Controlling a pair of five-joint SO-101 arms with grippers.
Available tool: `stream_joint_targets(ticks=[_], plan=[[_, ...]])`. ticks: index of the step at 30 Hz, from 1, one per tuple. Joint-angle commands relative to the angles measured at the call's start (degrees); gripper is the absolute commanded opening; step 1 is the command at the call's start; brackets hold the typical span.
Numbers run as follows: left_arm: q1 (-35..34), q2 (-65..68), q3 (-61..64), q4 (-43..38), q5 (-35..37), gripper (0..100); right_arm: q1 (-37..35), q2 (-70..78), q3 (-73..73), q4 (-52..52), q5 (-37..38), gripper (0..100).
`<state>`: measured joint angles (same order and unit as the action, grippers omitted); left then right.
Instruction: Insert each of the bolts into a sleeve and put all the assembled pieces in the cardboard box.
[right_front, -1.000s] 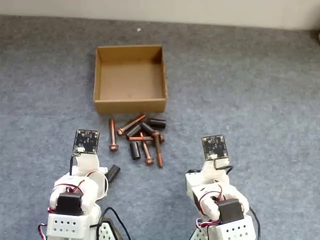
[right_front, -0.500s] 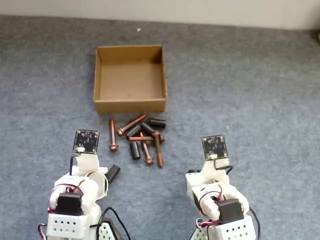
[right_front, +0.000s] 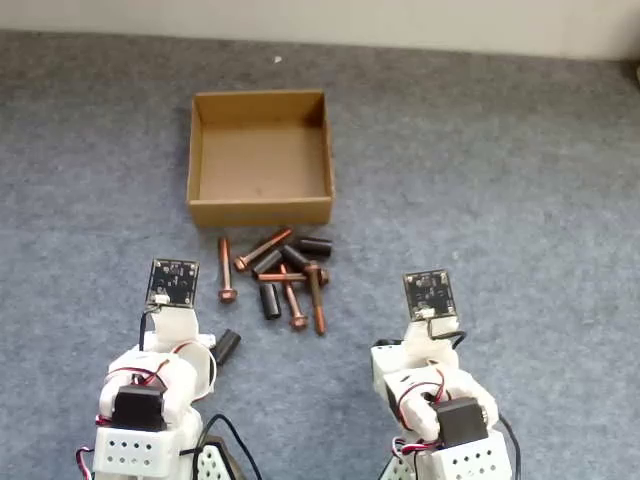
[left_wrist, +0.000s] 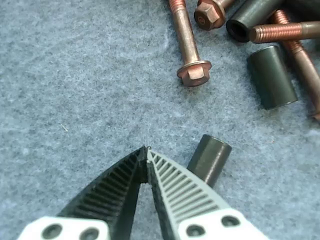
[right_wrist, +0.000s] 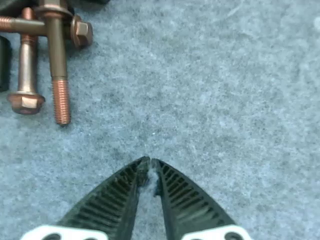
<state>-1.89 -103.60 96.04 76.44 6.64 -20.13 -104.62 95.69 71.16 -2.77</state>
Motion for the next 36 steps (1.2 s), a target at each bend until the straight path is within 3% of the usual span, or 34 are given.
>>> stream_joint_targets(ticks=[1,18,27,36], plan=[[0.66,-0.22,1.1,0.26,-0.53,1,0.57,-0.57,8.4,0.48,-0.09,1.2],[0.66,-0.22,1.1,0.26,-0.53,1,0.57,-0.57,8.4,0.48,-0.09,1.2],[6.37,-0.22,1.1,0.26,-0.44,1,0.22,-0.57,8.4,0.48,-0.09,1.2],[6.55,-0.31,-1.8,0.35,-0.53,1,0.57,-0.48,8.22,0.57,-0.09,1.2]])
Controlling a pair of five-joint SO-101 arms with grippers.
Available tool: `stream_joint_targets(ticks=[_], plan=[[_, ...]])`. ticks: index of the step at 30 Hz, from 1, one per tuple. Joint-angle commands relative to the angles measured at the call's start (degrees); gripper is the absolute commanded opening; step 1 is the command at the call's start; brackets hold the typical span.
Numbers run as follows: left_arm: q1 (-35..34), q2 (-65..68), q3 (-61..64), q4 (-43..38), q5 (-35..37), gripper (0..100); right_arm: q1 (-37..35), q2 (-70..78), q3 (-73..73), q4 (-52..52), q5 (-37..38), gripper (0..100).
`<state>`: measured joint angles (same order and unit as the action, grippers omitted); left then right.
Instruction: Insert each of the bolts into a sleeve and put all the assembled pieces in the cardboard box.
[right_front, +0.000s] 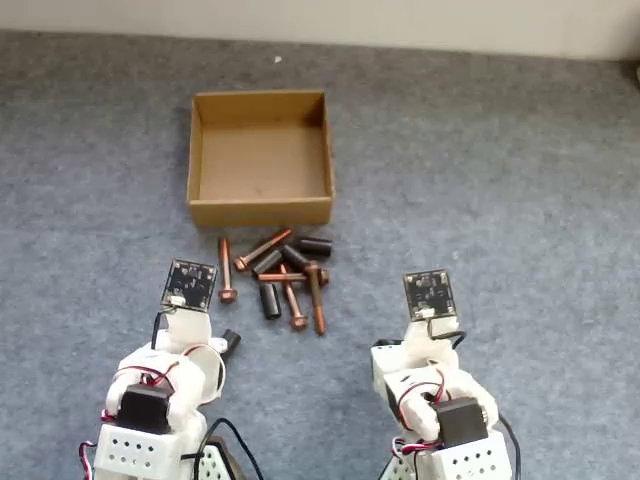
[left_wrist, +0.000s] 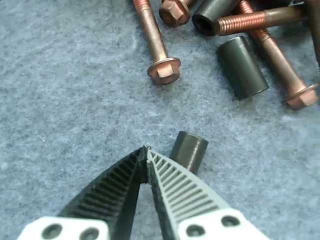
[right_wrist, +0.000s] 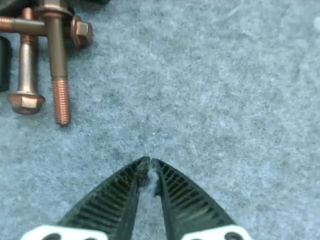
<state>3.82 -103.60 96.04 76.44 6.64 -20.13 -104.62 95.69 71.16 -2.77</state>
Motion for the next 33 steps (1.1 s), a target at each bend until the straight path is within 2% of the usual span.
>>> stream_joint_targets(ticks=[1,4,7,9,14,16,20,25,29,33], plan=[[0.75,-0.31,-2.95,0.35,-0.53,1,0.57,-0.57,8.22,0.57,-0.09,1.2],[-0.31,-0.31,-4.62,0.35,-0.53,1,1.27,-0.57,7.43,0.22,-0.09,1.2],[-2.95,-0.4,-5.85,0.35,-0.62,1,7.43,-0.57,3.12,-0.04,0.09,1.5],[-6.2,-0.4,-6.9,0.35,-0.97,1,9.36,-0.57,0.22,-1.98,3.6,1.6],[-18.77,-0.4,-8.31,-2.37,-14.68,1,13.67,-0.48,-4.09,-9.98,18.37,1.6],[-22.11,-0.4,-6.64,-5.1,-16.79,1,13.41,-0.4,-6.02,-10.51,20.75,1.6],[-22.81,-0.4,-4.7,-7.03,-17.14,1,7.52,-0.22,-12.35,-7.6,20.75,1.6],[-23.08,-0.4,-4.53,-7.03,-16.97,1,-3.56,3.82,-21.14,-3.65,20.66,1.6],[-23.16,-0.4,-4.7,-7.03,-16.97,1,-9.8,18.51,-27.3,-4.35,19.87,2.7],[-23.25,-0.4,-4.97,-7.03,-16.97,1,-14.02,38.11,-37.58,-5.14,10.11,10.1]])
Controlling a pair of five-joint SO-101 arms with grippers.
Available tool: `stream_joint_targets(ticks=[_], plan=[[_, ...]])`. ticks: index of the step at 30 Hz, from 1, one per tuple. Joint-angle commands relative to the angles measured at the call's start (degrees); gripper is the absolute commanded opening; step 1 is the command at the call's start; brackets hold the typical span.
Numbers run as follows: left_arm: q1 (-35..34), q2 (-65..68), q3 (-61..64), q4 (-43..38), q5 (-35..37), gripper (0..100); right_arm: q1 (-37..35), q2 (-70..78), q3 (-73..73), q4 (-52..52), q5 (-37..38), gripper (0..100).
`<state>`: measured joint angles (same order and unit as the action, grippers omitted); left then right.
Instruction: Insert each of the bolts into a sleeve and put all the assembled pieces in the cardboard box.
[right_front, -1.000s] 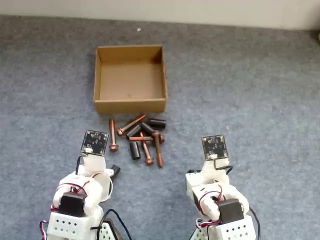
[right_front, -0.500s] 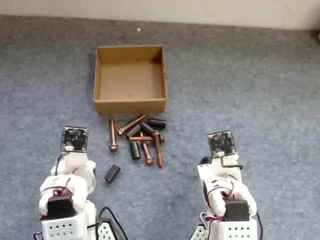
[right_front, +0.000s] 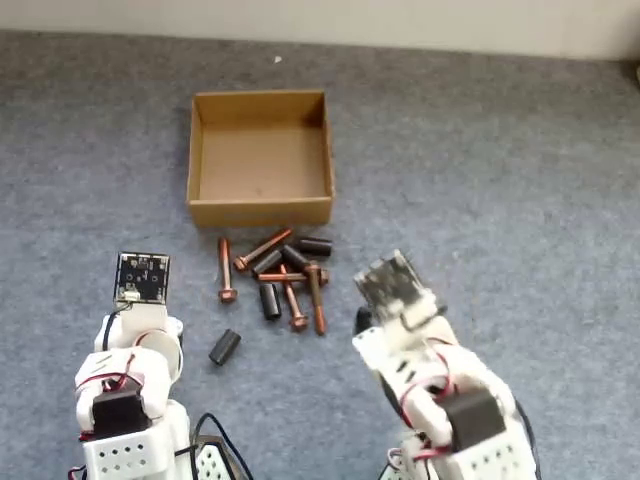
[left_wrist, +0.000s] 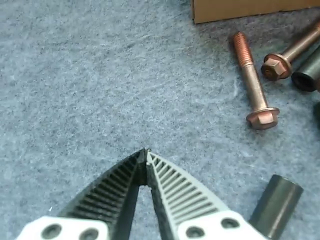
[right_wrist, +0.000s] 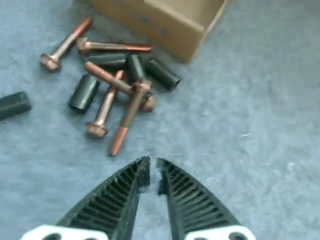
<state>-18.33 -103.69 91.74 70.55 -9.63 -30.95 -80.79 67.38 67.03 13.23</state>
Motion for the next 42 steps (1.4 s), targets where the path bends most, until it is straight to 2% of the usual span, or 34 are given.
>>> stream_joint_targets(ticks=[1,7,9,13,15,21,31,42], plan=[[-1.1,-0.31,-0.66,-1.14,-0.7,1,-4.62,18.95,-12.18,-1.01,-8.26,11.8],[-4.09,-0.31,-0.75,-1.93,-0.62,3,-12.26,41.36,-27.3,-1.1,-15.65,13.1],[-5.14,-0.31,-0.66,-1.85,-0.35,8,-14.55,47.08,-31.16,-1.1,-17.49,13.1],[-7.43,-0.31,-0.66,-1.58,7.82,20,-17.63,56.75,-36.79,-2.07,-20.48,13.1],[-8.4,-0.31,-0.66,-1.58,9.32,23,-18.59,60.35,-38.37,-5.32,-22.07,13.1],[-8.57,-0.31,-0.66,-1.58,9.32,22,-21.93,69.76,-39.08,-15.25,-23.3,13.1],[-8.22,-0.31,-0.22,-1.76,9.32,22,-22.2,84.26,-44.18,-16.92,-23.38,13.1],[-8.22,-0.31,-0.13,-1.58,9.32,22,-19.82,91.56,-47.16,-18.95,-23.3,12.8]])
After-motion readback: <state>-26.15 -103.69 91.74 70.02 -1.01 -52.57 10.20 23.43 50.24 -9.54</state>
